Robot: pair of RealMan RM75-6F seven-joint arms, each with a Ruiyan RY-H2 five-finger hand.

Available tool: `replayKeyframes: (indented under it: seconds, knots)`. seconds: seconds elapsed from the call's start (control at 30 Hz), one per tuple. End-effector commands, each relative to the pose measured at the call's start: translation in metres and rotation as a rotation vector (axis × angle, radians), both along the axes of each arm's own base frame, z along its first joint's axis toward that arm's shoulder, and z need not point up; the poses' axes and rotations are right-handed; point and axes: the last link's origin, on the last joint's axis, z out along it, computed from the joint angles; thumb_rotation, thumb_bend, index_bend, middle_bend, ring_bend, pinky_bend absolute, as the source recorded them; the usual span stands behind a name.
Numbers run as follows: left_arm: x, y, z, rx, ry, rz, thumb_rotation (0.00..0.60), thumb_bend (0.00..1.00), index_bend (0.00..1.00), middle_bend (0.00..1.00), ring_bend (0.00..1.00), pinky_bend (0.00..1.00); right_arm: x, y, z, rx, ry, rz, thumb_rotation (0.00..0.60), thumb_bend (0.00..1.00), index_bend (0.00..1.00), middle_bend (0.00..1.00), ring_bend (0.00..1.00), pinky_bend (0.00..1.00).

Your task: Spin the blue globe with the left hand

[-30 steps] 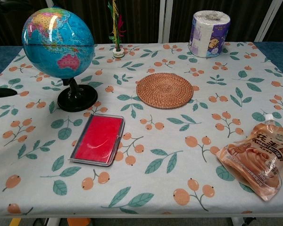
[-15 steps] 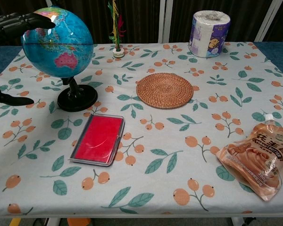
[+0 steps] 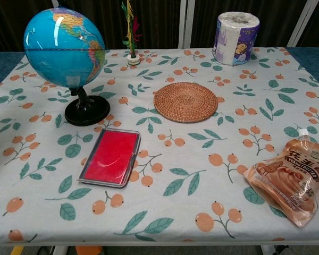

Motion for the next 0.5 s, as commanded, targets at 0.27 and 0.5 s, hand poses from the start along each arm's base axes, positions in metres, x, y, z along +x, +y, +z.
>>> replayKeyframes:
  seconds: [0.27, 0.5]
  knots:
    - [-0.052, -0.042, 0.016, 0.028, 0.024, 0.149, 0.6, 0.0, 0.03, 0.0, 0.0, 0.0, 0.005, 0.0, -0.002, 0.008, -0.002, 0.011, 0.6, 0.14, 0.0, 0.0, 0.0, 0.0]
    - [-0.056, -0.055, 0.012, 0.013, 0.043, 0.139, 0.6, 0.0, 0.03, 0.0, 0.0, 0.0, 0.01, -0.001, -0.007, 0.019, -0.002, 0.022, 0.6, 0.14, 0.0, 0.0, 0.0, 0.0]
